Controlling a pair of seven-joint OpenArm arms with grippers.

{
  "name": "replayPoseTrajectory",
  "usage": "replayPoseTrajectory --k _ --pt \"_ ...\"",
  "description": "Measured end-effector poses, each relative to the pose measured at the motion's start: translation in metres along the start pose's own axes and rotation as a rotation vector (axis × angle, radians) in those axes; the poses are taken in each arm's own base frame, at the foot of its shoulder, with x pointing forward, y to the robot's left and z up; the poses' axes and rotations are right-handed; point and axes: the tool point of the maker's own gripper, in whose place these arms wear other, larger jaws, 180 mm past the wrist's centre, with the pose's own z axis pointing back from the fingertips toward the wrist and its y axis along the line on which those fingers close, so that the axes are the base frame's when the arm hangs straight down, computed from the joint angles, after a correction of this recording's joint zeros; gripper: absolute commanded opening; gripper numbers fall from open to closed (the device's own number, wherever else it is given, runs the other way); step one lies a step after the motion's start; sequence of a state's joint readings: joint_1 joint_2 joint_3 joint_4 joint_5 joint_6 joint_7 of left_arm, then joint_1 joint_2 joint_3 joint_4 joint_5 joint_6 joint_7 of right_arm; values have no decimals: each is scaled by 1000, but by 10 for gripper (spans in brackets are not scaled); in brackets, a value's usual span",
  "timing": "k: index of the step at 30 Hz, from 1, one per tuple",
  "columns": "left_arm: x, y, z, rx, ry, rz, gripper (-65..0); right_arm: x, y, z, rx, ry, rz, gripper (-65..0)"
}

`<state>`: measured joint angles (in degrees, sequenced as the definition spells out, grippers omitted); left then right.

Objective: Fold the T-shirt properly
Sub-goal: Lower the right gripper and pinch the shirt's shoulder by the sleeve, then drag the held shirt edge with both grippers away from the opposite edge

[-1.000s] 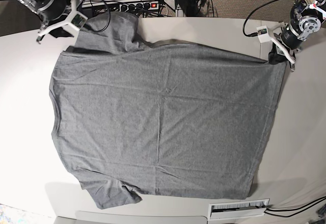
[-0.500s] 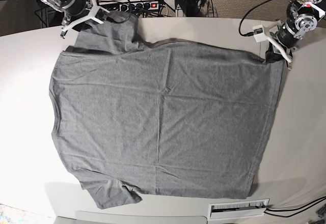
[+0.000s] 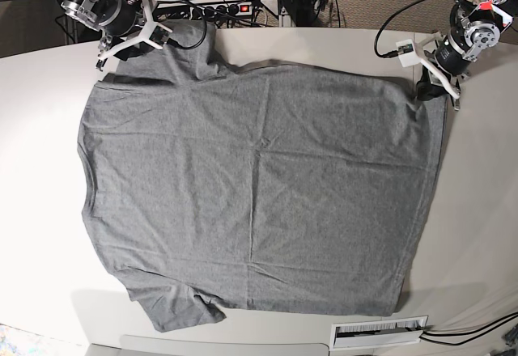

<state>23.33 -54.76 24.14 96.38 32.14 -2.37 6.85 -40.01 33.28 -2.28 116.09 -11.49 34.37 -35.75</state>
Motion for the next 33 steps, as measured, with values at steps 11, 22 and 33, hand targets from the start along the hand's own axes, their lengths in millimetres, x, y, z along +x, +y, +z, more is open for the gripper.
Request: replayPoseTrajectory --k 11,22,33 --pt "1 0 0 0 -4 1 -650 4 6 6 40 14 -65 -650" --pt "-6 -23 17 -32 23 -34 -650 -6 20 28 36 111 -15 -650" --pt "-17 -55 52 5 134 -157 -650 -8 14 72 -18 119 -9 -650"
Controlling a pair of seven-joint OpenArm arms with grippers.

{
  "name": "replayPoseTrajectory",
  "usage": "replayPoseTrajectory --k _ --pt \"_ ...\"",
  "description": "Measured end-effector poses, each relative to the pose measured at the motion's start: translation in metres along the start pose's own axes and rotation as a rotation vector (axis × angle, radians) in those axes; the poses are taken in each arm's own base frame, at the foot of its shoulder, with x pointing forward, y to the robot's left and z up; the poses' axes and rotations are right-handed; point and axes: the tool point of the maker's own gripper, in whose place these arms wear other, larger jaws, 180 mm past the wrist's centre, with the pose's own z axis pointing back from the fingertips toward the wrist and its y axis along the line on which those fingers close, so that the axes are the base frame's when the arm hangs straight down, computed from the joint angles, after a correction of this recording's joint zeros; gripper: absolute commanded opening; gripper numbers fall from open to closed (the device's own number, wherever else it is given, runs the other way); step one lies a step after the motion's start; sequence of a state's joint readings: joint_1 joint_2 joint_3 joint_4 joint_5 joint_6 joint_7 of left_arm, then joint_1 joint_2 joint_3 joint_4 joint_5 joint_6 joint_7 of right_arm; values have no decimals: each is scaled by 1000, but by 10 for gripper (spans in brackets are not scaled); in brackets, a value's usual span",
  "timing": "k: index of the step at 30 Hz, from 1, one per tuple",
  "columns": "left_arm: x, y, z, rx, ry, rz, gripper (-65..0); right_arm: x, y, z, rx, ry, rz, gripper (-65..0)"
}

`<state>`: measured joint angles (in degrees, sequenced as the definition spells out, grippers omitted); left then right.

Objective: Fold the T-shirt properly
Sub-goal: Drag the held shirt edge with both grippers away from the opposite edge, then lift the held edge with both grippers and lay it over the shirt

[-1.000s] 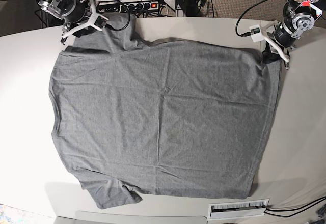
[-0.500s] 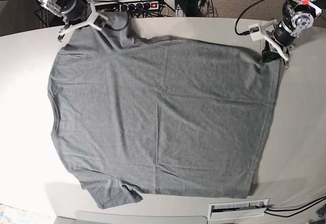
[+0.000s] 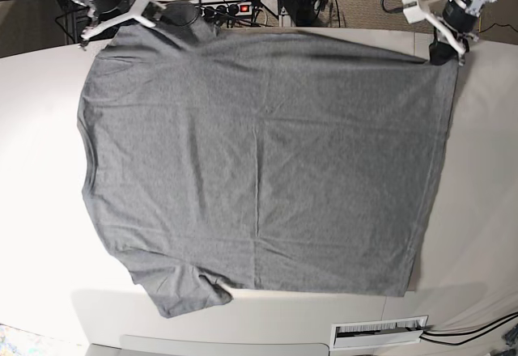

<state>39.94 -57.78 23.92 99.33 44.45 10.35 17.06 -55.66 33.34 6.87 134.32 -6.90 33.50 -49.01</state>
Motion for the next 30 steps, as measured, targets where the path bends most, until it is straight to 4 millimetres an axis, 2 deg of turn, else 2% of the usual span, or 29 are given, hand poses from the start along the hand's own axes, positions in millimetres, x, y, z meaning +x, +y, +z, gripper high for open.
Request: replayPoseTrajectory --k 3,7,10,12,16,19,21,25,30 --pt "-2 -9 9 3 23 -45 -650 -13 1 5 13 26 -33 -650" --pt "-10 -27 31 -21 30 -142 -650 -22 -4 9 9 42 -59 -650" --pt "-14 -51 50 -94 33 -201 -650 -19 -7 10 0 22 -62 -650" --pt "-12 -54 57 -95 15 -237 -650 -13 -7 10 2 -10 -63 -650" --pt "-5 -30 52 -10 1 -244 -650 -9 -19 8 -36 -25 -60 -650" --pt "3 -23 53 8 -13 -226 -650 -1 -32 7 -73 -53 -61 -650" --pt "5 -11 50 42 -18 -223 -650 5 -40 7 -96 -74 -56 -650" --pt "-10 26 43 136 32 -226 -650 19 -60 7 -156 -127 -57 -650" --pt "-27 52 37 189 51 -199 -650 32 -80 9 -213 -175 -56 -650"
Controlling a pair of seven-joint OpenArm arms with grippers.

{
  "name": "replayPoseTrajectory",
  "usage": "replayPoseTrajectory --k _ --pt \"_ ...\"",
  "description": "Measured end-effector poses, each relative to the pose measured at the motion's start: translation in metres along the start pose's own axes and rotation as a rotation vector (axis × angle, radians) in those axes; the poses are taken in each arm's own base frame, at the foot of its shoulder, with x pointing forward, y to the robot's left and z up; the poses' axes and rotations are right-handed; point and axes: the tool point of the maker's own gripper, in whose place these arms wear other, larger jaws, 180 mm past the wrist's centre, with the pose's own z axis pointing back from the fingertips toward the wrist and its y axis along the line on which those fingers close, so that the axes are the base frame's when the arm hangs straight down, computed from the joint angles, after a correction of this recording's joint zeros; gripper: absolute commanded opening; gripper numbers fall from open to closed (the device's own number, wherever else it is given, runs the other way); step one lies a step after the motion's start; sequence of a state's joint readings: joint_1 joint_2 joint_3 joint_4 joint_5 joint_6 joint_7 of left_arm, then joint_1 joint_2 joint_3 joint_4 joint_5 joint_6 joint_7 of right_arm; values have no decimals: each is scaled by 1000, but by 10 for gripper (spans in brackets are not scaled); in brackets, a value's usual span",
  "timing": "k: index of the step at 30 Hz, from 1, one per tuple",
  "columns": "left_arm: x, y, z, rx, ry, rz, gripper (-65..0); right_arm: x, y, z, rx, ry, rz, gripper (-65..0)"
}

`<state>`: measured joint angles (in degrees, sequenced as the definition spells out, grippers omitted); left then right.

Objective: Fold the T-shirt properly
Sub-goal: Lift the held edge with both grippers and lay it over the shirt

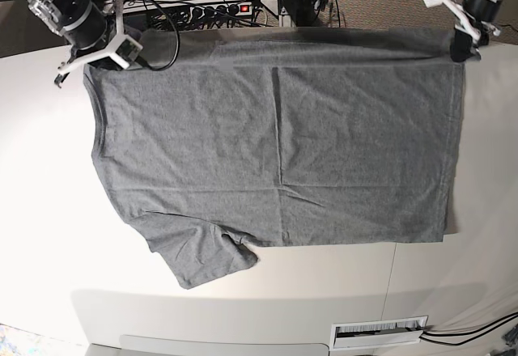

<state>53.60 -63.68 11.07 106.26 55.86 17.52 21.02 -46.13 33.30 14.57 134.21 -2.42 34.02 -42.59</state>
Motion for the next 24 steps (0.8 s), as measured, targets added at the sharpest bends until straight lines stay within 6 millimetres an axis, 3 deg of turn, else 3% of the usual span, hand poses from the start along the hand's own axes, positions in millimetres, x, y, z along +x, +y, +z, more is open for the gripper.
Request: replayPoseTrajectory --k 11,20,24 --pt "-19 36 -21 86 17 87 -650 27 -28 -5 -100 -99 -41 -650" --pt "-38 86 -44 210 40 197 -650 32 -40 -5 -145 -113 -17 -650" --pt "-40 96 -49 229 29 262 -650 38 -47 -5 -166 -135 -18 -650"
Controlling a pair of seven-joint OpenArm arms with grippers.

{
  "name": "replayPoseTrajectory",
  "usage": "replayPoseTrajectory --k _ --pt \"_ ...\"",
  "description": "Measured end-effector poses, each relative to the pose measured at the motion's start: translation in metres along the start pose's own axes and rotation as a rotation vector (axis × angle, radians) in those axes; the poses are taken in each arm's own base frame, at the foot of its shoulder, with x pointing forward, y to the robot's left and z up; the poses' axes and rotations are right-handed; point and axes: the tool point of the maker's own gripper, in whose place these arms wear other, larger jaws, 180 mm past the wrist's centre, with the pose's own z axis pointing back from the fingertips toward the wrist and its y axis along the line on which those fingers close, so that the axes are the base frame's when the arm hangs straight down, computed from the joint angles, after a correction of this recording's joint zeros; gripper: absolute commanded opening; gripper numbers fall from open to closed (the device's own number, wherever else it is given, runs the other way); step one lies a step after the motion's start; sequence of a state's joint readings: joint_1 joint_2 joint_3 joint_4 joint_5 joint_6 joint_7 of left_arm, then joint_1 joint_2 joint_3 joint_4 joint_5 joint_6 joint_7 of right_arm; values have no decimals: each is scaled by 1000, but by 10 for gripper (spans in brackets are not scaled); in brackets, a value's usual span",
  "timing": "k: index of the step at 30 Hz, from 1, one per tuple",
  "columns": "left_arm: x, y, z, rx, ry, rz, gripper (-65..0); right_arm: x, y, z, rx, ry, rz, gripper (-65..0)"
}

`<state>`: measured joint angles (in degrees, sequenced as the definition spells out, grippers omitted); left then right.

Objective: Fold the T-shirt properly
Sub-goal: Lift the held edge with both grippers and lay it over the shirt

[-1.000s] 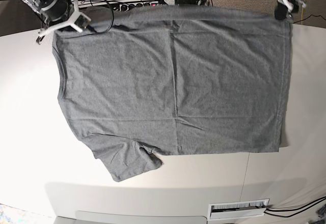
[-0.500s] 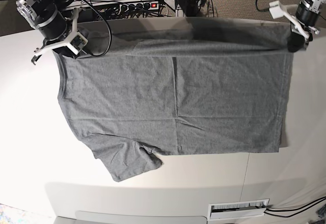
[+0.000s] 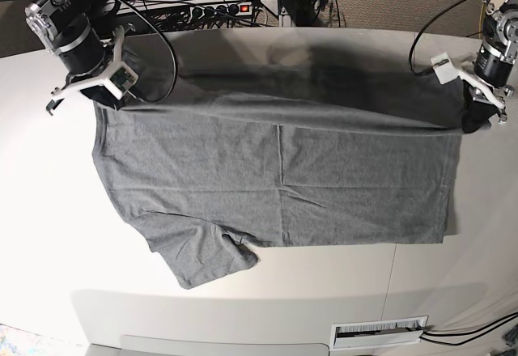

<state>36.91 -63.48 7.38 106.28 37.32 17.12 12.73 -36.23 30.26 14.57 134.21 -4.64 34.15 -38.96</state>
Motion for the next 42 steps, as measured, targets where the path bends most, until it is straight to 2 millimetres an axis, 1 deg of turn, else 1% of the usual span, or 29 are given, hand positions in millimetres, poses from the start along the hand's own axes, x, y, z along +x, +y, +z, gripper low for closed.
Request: replayPoseTrajectory --k 4,7,8,10,11,16,21,23,26,29,31,34,39,41,42 --pt "1 3 -2 5 -9 19 -650 8 -10 -2 -30 -26 3 -650" --pt "2 1 -2 4 -5 34 -650 19 -23 -7 -63 -87 -3 -650" --pt "2 1 -2 4 -5 37 -650 16 -26 -13 -68 -87 -15 -650" --pt "3 -1 -1 4 -3 44 -650 4 -30 -21 -70 -50 -32 -650" --pt "5 -1 -1 6 -13 48 -650 2 -32 -24 -70 -46 -39 -650" --pt "5 -2 -1 -3 -12 83 -650 5 -45 -36 -83 -87 -96 -650" --pt "9 -2 -2 -4 -33 106 -650 0 -57 -46 -102 -87 -124 -650" --pt "10 0 -4 5 -33 125 -650 -2 -57 -51 -92 -94 -150 -650" --pt "13 9 -11 38 -26 211 -650 -9 -59 -57 -86 -84 -177 -650" --pt "15 12 -15 58 -16 273 -650 -7 -60 -59 -83 -98 -197 -650" --pt "15 13 -16 63 -12 280 -650 -5 -61 -59 -83 -110 -201 -650" --pt "15 14 -17 67 -13 281 -650 -6 -61 -60 -83 -106 -203 -650" --pt "15 9 -17 57 0 352 -650 -6 -61 -60 -83 -107 -203 -650" --pt "16 7 -17 55 5 381 -547 -7 -61 -60 -86 -102 -199 -610" --pt "16 6 -17 53 11 396 -506 -8 -62 -60 -89 -98 -194 -588"
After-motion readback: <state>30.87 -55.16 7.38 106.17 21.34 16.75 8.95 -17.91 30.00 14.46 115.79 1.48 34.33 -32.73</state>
